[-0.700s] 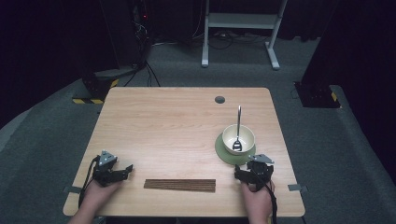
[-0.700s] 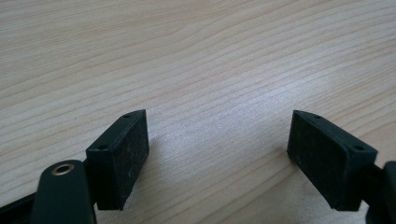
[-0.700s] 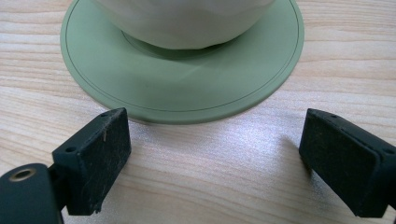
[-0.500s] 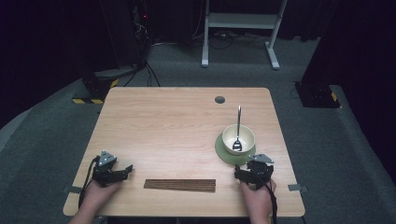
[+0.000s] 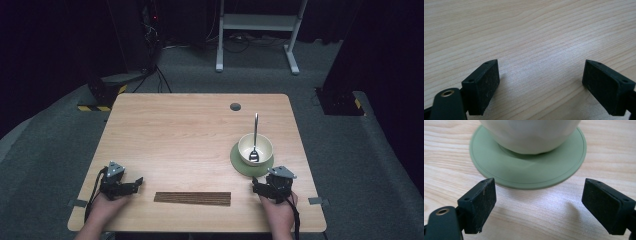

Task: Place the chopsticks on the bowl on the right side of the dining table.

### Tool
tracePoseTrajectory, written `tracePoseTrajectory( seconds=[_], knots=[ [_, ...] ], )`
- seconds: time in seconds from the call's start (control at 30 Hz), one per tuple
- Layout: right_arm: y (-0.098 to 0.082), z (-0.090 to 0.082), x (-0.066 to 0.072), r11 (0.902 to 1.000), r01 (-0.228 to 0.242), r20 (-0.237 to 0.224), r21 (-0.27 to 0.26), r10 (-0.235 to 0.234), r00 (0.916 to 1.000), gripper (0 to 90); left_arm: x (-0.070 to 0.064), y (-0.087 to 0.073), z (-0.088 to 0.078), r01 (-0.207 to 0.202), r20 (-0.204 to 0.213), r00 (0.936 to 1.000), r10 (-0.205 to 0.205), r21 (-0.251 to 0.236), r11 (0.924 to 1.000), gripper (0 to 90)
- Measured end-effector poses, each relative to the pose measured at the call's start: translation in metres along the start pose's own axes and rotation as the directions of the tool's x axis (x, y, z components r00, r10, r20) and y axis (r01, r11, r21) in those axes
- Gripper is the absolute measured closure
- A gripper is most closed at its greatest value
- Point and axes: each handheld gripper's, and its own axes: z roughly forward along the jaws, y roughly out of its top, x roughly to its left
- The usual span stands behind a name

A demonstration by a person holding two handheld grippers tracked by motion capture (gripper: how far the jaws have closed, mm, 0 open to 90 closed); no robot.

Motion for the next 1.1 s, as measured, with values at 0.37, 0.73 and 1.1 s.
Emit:
tracePoseTrajectory(
  seconds=[0.37,0.73,1.1],
  knots=[
    [0.004,-0.009,0.008,0.9974,0.061,-0.085,-0.039,-0.064,0.9943,13.8,0.0,0.0,0.0,0.001,0.006,1.0,-0.001,0.001,1.0,13.6],
    [0.013,-0.015,0.029,0.9869,0.118,-0.163,-0.109,-0.135,0.9773,13.8,0.001,0.0,0.0,-0.001,0.005,1.0,0.001,0.003,1.0,12.7],
    [0.02,-0.007,0.059,0.9881,0.14,-0.268,-0.065,-0.152,0.9513,13.9,0.001,0.0,0.001,-0.002,0.006,1.0,0.002,0.004,1.0,12.2]
  ],
)
